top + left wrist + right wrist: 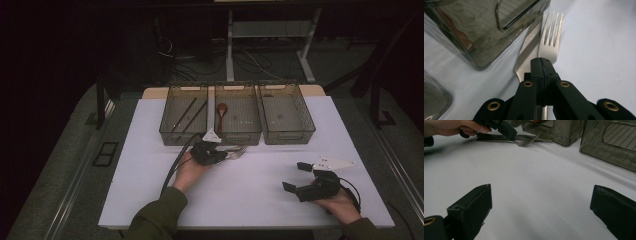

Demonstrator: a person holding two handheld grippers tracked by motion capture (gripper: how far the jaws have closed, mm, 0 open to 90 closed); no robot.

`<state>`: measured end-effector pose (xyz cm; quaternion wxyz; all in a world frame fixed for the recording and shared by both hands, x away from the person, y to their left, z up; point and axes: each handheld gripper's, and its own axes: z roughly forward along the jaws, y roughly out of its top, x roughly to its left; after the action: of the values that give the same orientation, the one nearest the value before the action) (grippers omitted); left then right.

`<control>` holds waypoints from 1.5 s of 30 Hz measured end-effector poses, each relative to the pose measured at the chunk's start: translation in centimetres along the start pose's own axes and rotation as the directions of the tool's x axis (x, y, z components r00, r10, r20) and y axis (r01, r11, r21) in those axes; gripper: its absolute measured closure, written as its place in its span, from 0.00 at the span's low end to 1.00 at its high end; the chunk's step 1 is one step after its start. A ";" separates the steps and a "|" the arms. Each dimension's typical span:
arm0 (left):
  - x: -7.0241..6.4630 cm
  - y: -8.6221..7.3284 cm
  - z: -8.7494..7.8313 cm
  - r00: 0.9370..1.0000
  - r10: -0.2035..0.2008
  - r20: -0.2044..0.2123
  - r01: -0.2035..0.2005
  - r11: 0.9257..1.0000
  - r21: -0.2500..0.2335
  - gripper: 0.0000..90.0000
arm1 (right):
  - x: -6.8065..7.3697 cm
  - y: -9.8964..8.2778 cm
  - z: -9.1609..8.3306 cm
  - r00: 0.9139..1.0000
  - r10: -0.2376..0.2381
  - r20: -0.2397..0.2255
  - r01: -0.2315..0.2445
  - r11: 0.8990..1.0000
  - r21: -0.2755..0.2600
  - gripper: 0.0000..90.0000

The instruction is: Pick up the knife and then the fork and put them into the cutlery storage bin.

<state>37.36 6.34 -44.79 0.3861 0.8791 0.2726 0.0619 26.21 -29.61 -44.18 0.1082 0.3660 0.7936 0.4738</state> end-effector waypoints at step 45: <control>-1.1 -1.6 -1.2 0.982 0.101 0.161 -0.107 0.994 0.027 0.87 | 0.0 0.0 -0.1 1.000 0.001 -0.002 -0.001 1.000 0.002 0.04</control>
<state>35.33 7.43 -45.03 0.3874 0.9009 0.1957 0.0067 26.12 -29.66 -44.12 0.1070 0.3659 0.7940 0.4736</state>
